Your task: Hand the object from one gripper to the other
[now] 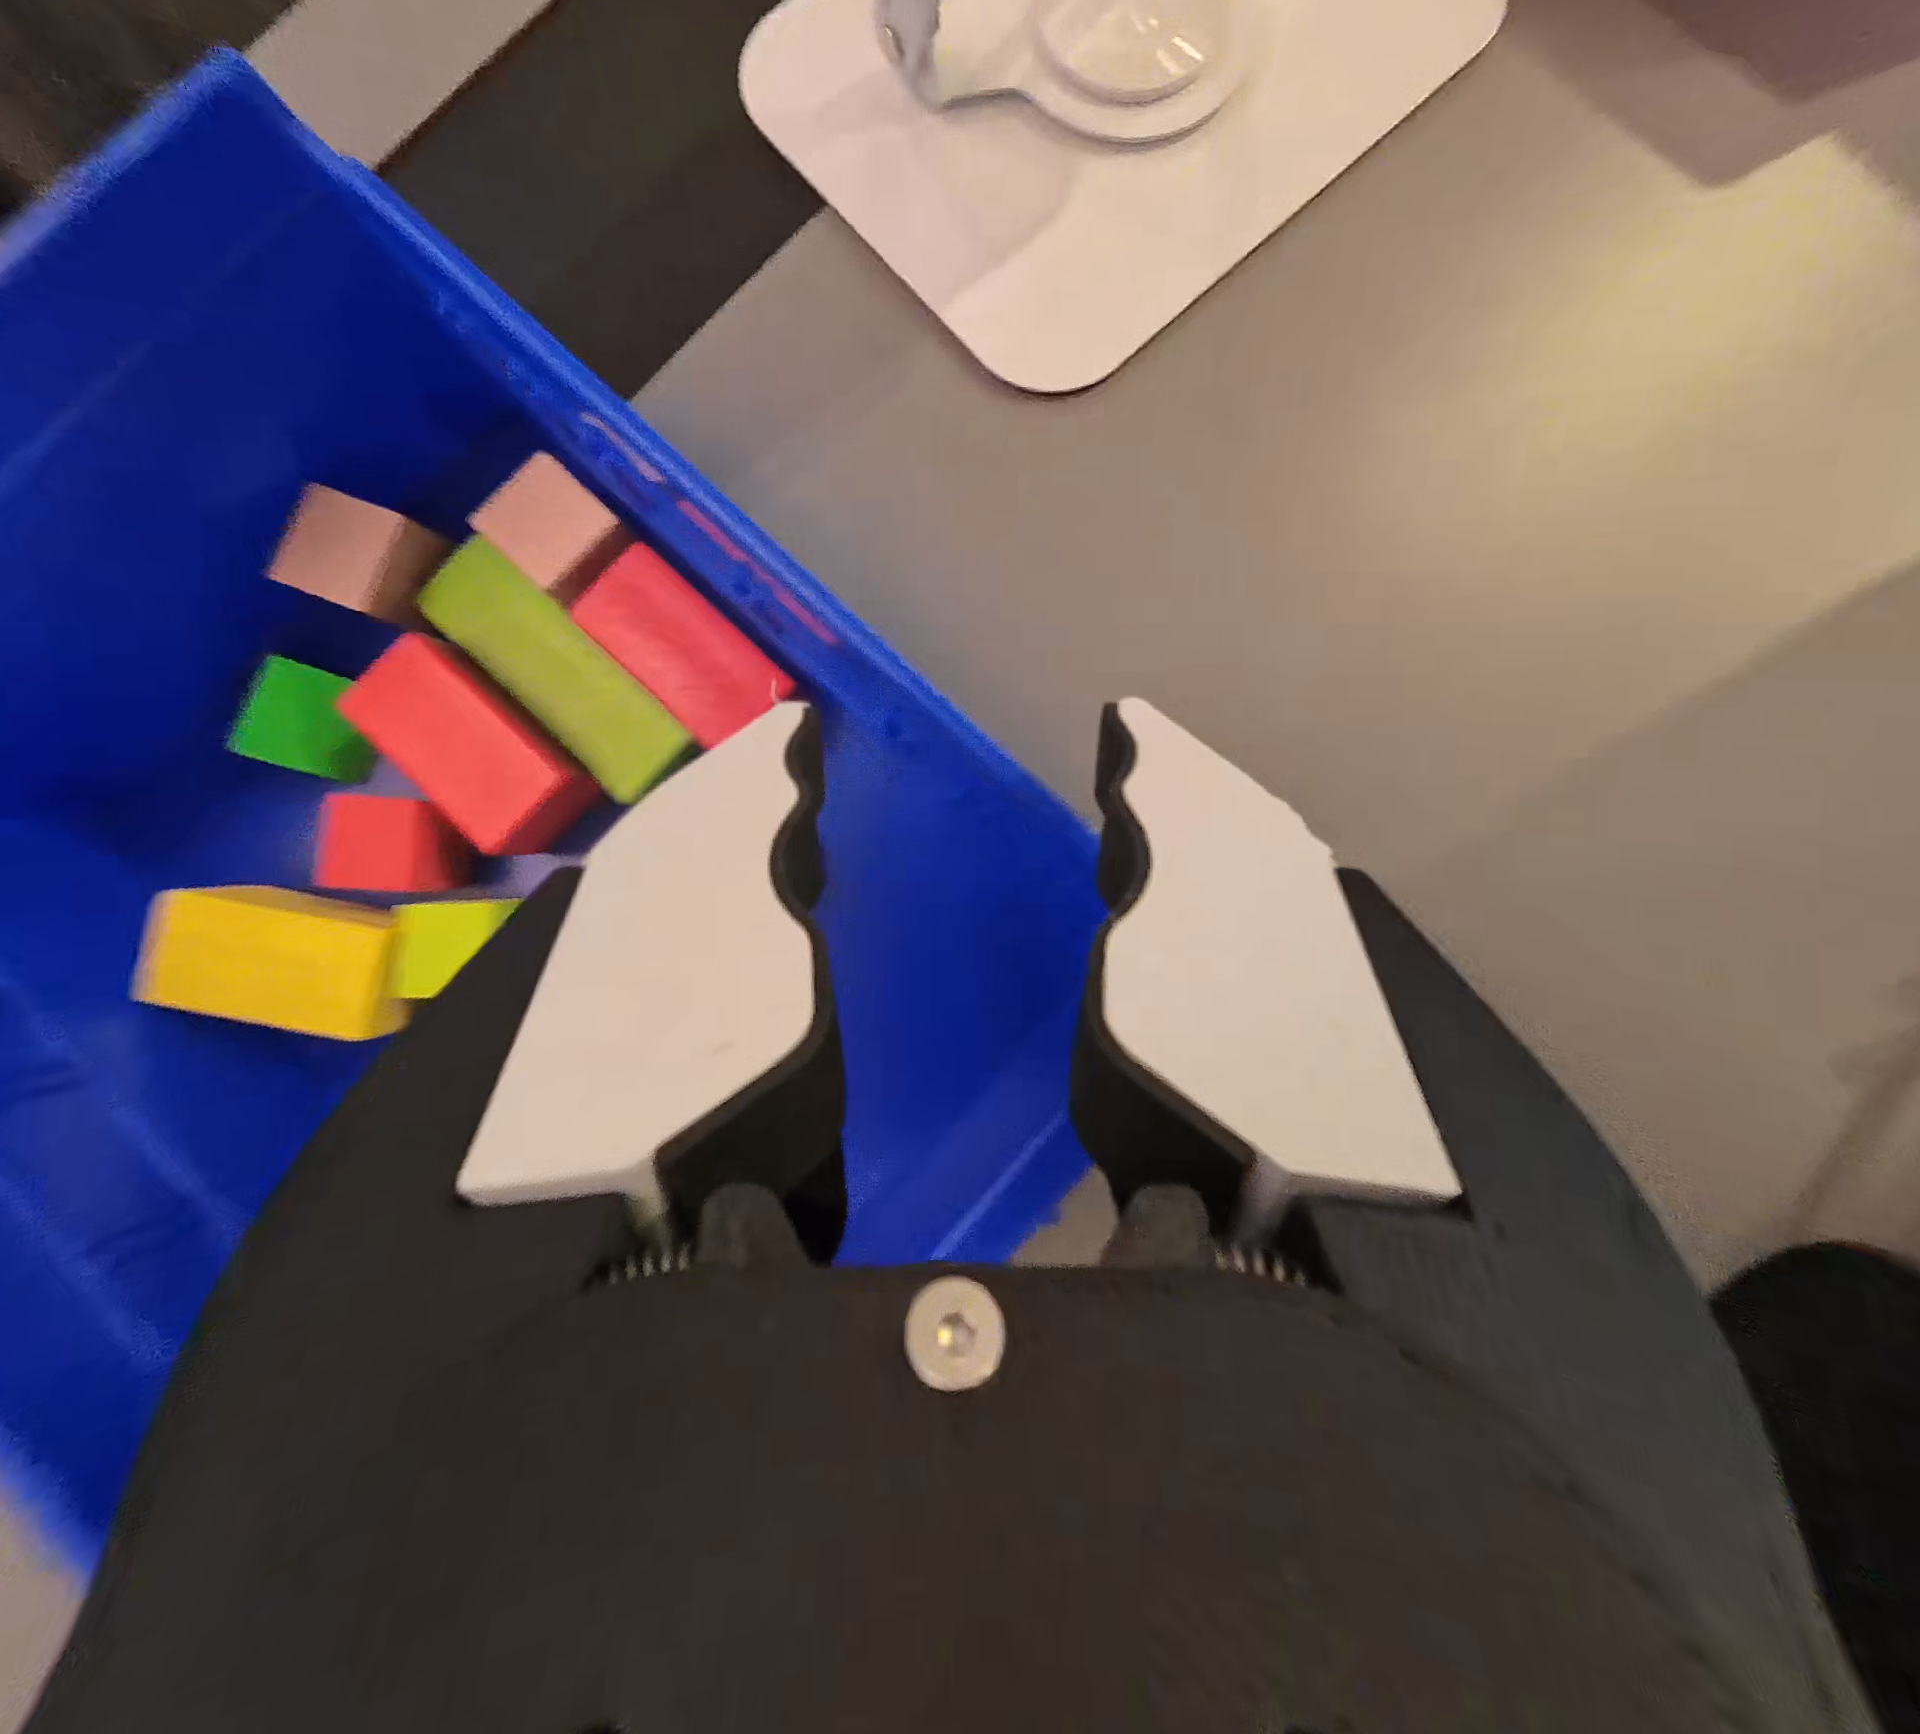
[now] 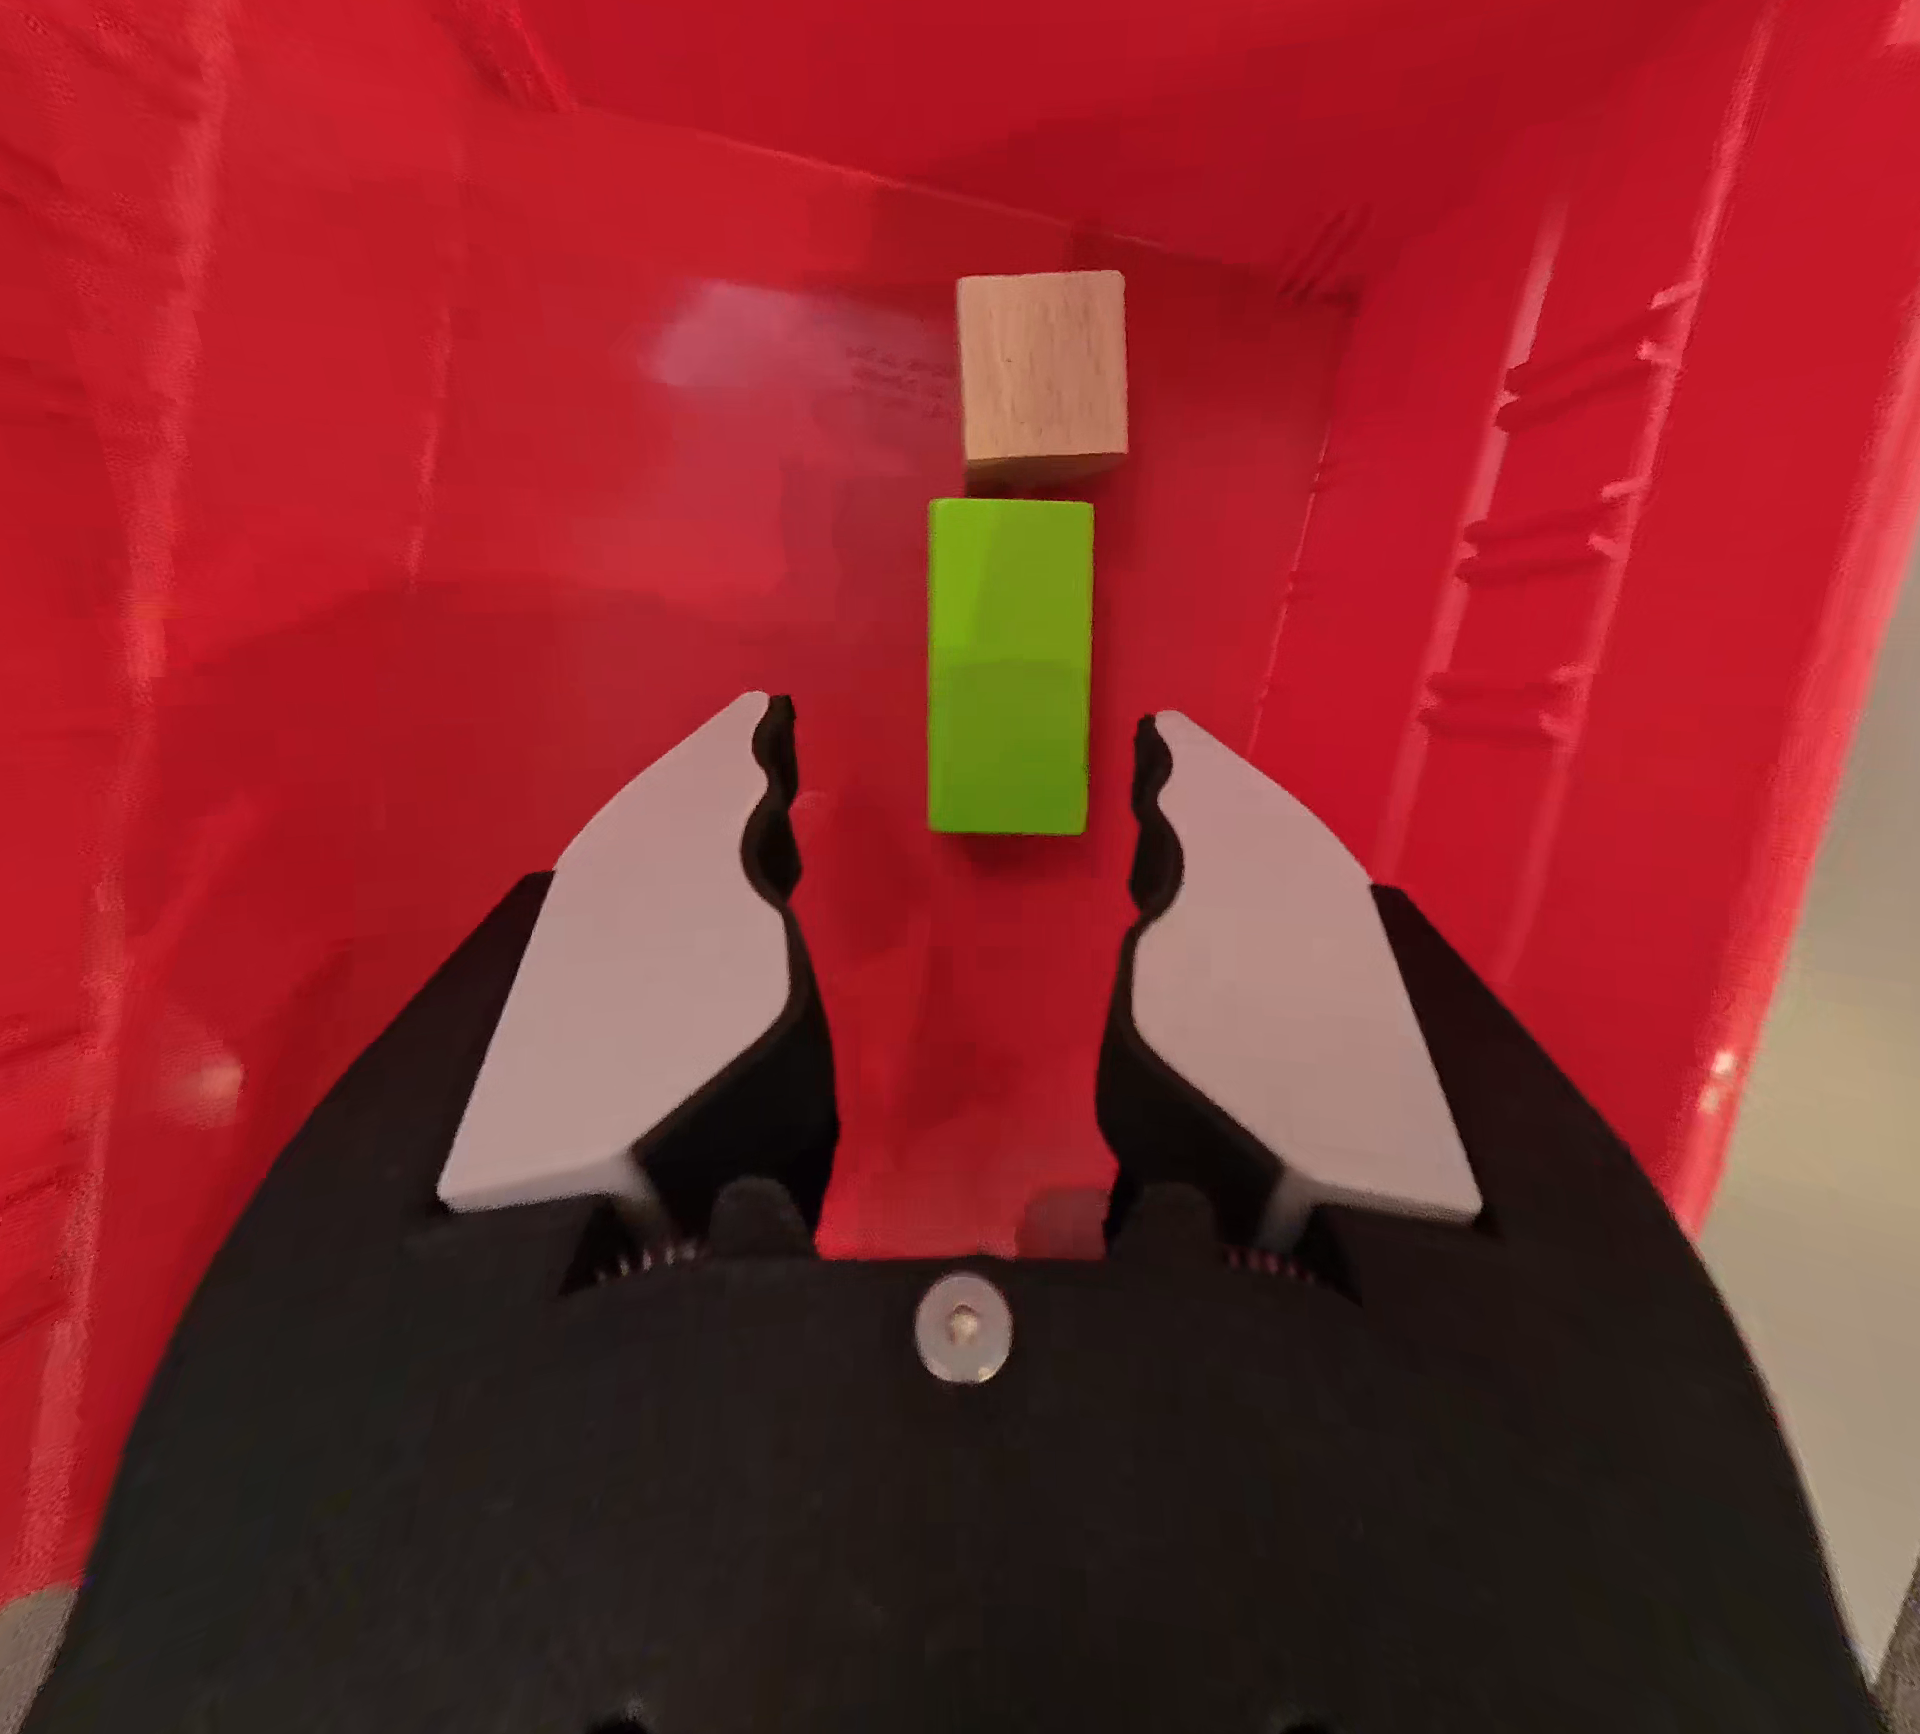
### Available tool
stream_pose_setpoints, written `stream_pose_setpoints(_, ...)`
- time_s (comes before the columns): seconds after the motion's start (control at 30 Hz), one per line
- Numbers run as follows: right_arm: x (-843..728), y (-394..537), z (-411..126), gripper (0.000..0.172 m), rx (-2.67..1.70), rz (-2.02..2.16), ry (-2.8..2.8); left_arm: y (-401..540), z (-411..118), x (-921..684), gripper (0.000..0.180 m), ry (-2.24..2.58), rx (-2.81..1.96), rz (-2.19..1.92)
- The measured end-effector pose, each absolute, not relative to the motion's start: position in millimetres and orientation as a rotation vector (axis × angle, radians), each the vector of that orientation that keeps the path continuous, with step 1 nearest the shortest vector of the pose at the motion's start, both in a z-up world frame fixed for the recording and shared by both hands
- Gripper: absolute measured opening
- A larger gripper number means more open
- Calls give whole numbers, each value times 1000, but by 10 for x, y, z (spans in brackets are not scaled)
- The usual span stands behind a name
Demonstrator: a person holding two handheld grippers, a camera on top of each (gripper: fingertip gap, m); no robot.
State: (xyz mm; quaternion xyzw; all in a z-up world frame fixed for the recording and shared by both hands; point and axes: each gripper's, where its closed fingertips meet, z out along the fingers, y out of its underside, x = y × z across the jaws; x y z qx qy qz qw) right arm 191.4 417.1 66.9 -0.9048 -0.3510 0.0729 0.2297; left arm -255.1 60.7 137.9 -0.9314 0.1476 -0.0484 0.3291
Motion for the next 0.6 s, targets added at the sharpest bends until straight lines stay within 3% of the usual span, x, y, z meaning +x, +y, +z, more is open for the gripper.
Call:
stream_pose_setpoints(0.03, 1911, 4138, 724, 60, -2475, 207, -972, 613, 1416, -2648, 50, 427, -2431, -63)
stream_pose_setpoints(0.47, 1750, 3732, 1117, 57, -2331, 261, -1110, 463, 460, -3274, 45, 620, -2809, 67)
stream_pose_setpoints(0.53, 1718, 3675, 1161, 55, -2314, 269, -1125, 421, 360, -3311, 29, 611, -2854, 95)
stream_pose_setpoints(0.6, 1673, 3617, 1263, 53, -2269, 274, -1138, 448, 371, -3300, 29, 565, -2827, 79)
